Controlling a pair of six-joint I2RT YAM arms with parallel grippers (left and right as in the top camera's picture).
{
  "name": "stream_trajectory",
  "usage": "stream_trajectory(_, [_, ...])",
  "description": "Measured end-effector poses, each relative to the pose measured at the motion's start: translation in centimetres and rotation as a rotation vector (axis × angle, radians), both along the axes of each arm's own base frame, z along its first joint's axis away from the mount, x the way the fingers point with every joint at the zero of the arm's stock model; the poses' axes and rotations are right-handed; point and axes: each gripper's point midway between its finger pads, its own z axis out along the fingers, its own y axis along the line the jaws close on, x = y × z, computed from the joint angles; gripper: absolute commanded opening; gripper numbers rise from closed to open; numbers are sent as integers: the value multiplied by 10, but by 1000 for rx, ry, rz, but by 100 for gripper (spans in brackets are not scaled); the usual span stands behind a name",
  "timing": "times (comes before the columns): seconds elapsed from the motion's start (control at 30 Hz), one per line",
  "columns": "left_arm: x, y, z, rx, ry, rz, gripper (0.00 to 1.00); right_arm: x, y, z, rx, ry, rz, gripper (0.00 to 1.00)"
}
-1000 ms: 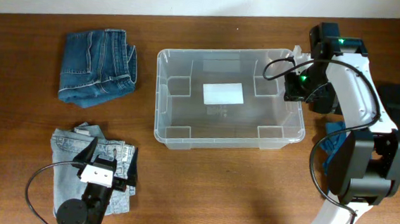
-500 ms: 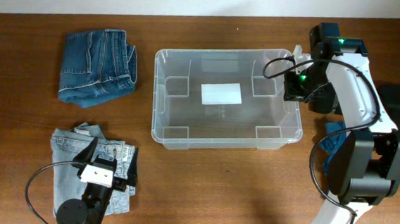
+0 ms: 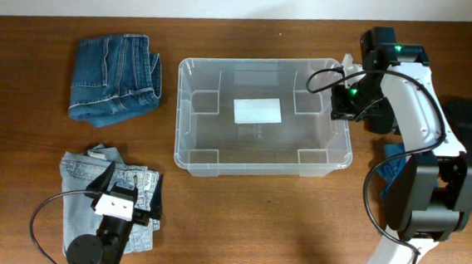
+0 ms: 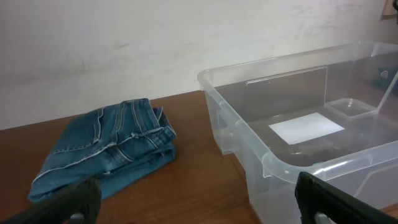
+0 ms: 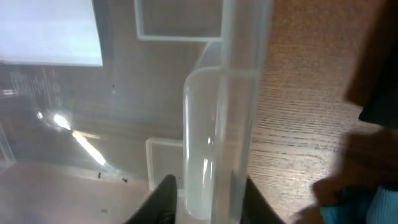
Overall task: Pack container
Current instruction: 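Raise the right gripper and move it over the black garment, then lower the right gripper and grasp the black striped garment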
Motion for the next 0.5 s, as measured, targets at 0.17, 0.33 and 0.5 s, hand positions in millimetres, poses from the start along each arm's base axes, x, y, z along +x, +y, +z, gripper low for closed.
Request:
stream_trajectory(0.17, [0,0,0,0,0,0,99,0,4,0,7,2,3,33])
stream_trajectory(0.33, [0,0,0,0,0,0,99,-5,6,4,15,21,2,44])
stream_trajectory(0.5, [0,0,0,0,0,0,99,6,5,39,5,-33,-4,80])
